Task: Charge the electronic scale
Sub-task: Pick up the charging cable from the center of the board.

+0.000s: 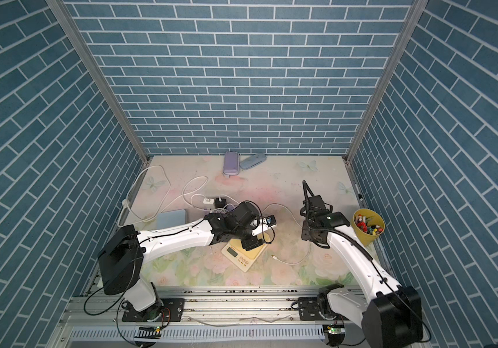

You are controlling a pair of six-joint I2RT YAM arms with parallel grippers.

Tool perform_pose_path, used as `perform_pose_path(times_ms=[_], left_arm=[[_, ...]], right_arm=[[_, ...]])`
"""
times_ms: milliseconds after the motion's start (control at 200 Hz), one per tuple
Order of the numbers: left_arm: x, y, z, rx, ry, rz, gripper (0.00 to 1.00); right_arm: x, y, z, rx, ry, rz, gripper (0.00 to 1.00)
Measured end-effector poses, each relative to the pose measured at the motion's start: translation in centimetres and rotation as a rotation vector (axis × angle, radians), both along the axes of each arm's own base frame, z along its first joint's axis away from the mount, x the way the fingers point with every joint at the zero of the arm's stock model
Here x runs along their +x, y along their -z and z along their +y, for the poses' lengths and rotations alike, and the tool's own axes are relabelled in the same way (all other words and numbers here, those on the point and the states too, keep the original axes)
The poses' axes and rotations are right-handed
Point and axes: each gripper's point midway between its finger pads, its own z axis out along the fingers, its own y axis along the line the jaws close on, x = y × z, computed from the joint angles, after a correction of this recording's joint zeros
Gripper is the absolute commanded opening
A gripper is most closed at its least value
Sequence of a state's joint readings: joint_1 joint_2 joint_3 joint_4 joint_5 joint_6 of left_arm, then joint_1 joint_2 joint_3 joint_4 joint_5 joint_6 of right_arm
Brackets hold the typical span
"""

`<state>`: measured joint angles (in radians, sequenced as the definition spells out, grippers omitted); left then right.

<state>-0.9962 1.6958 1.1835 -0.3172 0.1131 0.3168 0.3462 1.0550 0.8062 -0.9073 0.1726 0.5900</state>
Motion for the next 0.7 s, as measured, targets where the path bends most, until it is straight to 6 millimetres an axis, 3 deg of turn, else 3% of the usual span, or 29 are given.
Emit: perform_pose_path(times_ms=[210,490,595,700], left_arm=[[0.2,0.0,-0.2,0.001,0.011,-0.015,0.72],[-0.2,-0.8,0.5,-0.024,0.010,-0.032,0.71],[-0.5,-1.1,1.0,-0.032,0.004,-0.038,0.71],[-0.4,-1.0,1.4,-0.028,-0.005,-0.046,0.71]], right_arm=[[-3.9,4.0,-1.0,0.038,0.161,0.095,0.51],[-3.5,8.0,0.9,0.107,0.218,0.207,0.46],[-3.2,9.1,1.3,0.115,0.223,0.231,0.28],[-2.6,9.5,1.7,0.122,0.233,0.240,0.02]])
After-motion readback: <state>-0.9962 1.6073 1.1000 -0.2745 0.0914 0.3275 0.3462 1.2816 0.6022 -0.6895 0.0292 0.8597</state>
